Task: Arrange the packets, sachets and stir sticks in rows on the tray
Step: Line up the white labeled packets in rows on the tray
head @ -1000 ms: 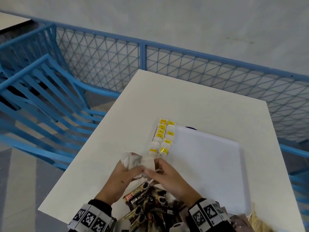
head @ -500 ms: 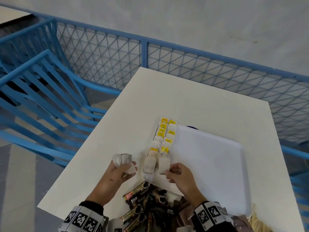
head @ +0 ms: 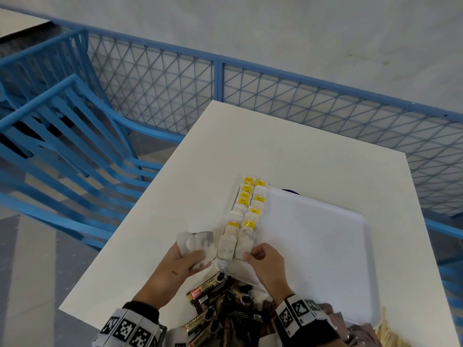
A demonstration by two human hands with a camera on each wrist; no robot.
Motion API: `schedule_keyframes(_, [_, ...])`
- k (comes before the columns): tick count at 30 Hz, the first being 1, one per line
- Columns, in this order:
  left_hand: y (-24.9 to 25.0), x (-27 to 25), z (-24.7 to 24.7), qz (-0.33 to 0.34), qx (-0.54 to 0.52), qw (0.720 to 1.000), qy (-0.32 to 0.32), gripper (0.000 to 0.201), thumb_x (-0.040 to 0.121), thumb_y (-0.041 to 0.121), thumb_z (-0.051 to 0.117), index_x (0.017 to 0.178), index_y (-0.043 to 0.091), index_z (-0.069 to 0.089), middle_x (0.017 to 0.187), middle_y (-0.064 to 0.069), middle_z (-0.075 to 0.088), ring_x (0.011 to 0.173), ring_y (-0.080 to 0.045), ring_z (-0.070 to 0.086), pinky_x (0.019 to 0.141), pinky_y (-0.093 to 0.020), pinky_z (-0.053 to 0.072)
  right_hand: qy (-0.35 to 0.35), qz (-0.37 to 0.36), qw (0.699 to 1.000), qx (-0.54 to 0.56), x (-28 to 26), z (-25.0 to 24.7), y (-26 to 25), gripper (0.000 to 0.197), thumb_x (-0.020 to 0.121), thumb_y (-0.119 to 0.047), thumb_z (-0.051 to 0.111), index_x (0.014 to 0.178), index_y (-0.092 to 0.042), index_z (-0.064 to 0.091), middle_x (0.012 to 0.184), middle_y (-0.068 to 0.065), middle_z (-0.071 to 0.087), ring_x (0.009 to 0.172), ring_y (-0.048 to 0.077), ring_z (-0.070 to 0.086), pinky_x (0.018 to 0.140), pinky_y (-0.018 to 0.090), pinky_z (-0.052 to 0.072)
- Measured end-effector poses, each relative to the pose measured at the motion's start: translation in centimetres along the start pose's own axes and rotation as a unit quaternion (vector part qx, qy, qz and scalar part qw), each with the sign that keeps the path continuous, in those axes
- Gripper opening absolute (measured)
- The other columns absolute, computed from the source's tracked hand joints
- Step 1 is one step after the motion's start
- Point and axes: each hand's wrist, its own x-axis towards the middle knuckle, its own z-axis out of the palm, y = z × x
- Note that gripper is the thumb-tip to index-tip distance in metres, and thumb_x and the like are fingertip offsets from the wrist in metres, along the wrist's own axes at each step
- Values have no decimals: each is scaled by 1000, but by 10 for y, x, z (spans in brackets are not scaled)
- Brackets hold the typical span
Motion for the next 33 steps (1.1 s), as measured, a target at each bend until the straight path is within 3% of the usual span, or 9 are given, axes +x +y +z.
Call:
schedule_keyframes(5, [6,-2,7,-7,29,1000,-1,61,67,30,73,118,4,54,112,-18,66,104,-34,64,81,-30,55,21,-98,993,-64,-5,1,-8,20,80,-21,69,87,-15,51,91,0,48,77,3,45,65,8,37])
schedule_keyframes(12, [8,-1,14,14,74,997,-9,37,79,19,68,113,9,58,99,-8,71,90,-19,67,72,-23,52,48,-222,972,-58,-24,2,-42,9,91,-29,55,93,-22,50,86,-5,44,75,4,44,68,8,37])
schedule_keyframes(16, [8,1,17,16,89,996,-9,26,85,9,64,111,10,59,96,-4,71,88,-16,66,72,-23,53,-83,-187,979,8,-32,0,-53,16,90,-38,54,94,-23,57,62,-9,41,52,2,40,54,12,36])
schedule_keyframes(19, [7,2,19,24,109,994,-19,25,85,12,65,109,9,60,96,-4,71,87,-14,67,71,-21,52,-162,-182,969,-29,-33,0,-52,16,87,-38,61,88,-22,57,58,-11,38,48,-1,37,50,11,33])
schedule_keyframes(24, [3,3,20,18,102,994,-16,25,89,20,61,109,4,59,95,-7,71,87,-19,67,77,-26,53,-130,-152,980,-4,-28,-3,-47,25,84,-29,67,66,-30,49,63,-10,40,53,0,38,55,11,35])
schedule_keyframes(26, [2,3,18,14,93,995,-23,30,89,20,61,114,4,57,106,-11,70,99,-24,67,84,-30,53,-117,-135,984,19,-25,-6,-46,20,84,-28,66,69,-28,53,69,-11,49,63,1,46,62,9,38])
schedule_keyframes(28, [1,2,16,14,86,996,-21,34,84,18,58,115,5,56,108,-12,70,103,-26,66,84,-29,54,-129,-104,984,66,-23,-10,-44,20,86,-24,65,68,-23,55,61,-12,54,60,4,52,67,18,45])
schedule_keyframes(30, [-1,2,14,13,85,996,-7,30,85,15,57,114,6,57,107,-10,70,102,-23,66,81,-26,54,-138,-67,982,108,-19,-15,-39,21,87,-17,64,68,-16,56,56,-10,55,53,5,55,66,26,49])
schedule_keyframes(33, [-3,4,10,7,90,996,8,24,92,7,57,115,5,57,107,-9,71,100,-21,67,80,-25,54,-122,-46,989,71,-13,-21,-26,10,87,-16,63,78,-11,62,68,0,61,59,10,58,65,25,51])
